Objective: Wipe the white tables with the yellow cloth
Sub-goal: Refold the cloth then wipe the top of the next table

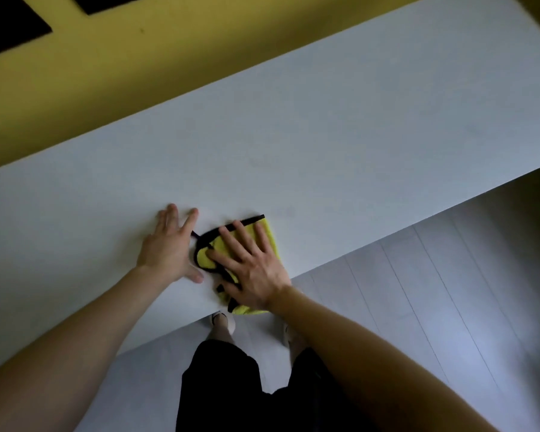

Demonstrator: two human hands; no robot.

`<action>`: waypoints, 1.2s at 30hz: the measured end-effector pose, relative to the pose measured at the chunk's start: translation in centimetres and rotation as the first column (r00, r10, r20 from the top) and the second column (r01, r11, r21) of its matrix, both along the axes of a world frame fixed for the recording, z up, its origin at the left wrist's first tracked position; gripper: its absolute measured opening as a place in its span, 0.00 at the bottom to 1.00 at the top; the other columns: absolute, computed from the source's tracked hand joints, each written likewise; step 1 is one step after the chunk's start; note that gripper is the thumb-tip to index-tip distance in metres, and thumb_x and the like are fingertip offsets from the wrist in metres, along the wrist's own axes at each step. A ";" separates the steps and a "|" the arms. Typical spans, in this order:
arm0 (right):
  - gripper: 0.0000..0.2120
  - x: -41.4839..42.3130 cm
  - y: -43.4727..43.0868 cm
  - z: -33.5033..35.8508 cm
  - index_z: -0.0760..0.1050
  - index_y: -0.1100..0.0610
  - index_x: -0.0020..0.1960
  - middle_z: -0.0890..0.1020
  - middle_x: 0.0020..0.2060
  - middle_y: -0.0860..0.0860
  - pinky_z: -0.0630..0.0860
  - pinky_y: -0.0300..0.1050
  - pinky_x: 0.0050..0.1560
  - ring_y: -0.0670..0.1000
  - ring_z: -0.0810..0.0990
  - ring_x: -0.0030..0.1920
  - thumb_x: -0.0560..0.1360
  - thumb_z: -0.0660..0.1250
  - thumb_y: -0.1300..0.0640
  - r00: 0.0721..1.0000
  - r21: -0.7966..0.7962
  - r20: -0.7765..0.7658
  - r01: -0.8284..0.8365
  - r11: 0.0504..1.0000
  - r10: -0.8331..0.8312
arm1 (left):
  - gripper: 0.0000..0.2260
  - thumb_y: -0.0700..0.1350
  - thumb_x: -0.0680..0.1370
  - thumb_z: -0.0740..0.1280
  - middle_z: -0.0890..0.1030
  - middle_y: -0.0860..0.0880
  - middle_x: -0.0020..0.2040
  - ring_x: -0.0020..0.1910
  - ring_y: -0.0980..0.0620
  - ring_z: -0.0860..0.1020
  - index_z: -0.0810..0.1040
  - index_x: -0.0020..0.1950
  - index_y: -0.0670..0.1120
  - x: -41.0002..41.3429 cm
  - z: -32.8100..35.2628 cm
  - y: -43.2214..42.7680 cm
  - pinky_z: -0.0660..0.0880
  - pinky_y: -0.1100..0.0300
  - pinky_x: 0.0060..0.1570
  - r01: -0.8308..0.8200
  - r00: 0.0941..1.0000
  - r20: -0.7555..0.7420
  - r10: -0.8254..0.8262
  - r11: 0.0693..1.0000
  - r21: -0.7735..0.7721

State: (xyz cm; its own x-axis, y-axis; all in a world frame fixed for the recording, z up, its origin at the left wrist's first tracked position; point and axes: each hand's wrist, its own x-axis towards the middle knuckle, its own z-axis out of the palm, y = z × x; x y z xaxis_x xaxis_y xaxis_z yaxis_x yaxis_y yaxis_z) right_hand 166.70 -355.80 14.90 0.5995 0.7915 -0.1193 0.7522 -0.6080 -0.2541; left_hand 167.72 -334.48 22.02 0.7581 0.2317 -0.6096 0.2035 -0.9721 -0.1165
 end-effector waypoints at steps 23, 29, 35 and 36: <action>0.34 11.4 2.0 0.1 0.61 0.43 0.86 0.49 0.88 0.54 0.44 0.67 0.85 0.59 0.43 0.88 0.83 0.63 0.37 0.957 0.032 -0.008 -0.290 0.957 0.290 | 0.71 0.66 0.59 0.87 0.47 0.41 0.87 0.87 0.39 0.48 0.44 0.88 0.55 11.4 2.0 7.4 0.67 0.38 0.78 0.059 0.995 0.080 -0.060 0.998 0.012; 0.34 32.5 -2.5 -1.1 0.65 0.47 0.85 0.58 0.87 0.59 0.51 0.72 0.83 0.66 0.54 0.86 0.81 0.58 0.37 0.863 0.030 0.054 0.502 0.864 -0.503 | 0.78 0.67 0.57 0.87 0.32 0.42 0.86 0.87 0.38 0.35 0.32 0.86 0.58 15.3 0.7 8.7 0.55 0.31 0.83 0.004 1.000 0.027 -0.004 1.000 -0.004; 0.36 28.0 1.5 -0.8 0.64 0.48 0.86 0.56 0.86 0.62 0.51 0.71 0.82 0.68 0.51 0.86 0.80 0.64 0.38 0.876 0.085 0.092 0.466 0.881 -0.473 | 0.76 0.66 0.56 0.88 0.36 0.43 0.87 0.88 0.39 0.42 0.36 0.87 0.56 15.3 0.0 9.4 0.61 0.32 0.80 -0.013 0.999 0.042 0.015 0.999 -0.046; 0.36 24.1 3.4 -0.5 0.64 0.48 0.86 0.55 0.87 0.62 0.52 0.72 0.82 0.67 0.50 0.87 0.81 0.65 0.38 0.933 0.091 0.053 0.350 0.932 -0.356 | 0.76 0.67 0.56 0.87 0.36 0.43 0.87 0.88 0.39 0.41 0.36 0.87 0.56 15.2 0.0 9.5 0.62 0.33 0.80 -0.013 0.999 0.045 0.015 0.999 -0.047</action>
State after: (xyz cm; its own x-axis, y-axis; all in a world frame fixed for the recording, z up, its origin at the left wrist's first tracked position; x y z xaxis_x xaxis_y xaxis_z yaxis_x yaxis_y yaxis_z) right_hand 190.82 -352.41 14.38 0.8465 0.5322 -0.0145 0.5095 -0.8177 -0.2678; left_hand 182.96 -324.99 22.00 0.7820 0.2145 -0.5853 0.2212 -0.9733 -0.0612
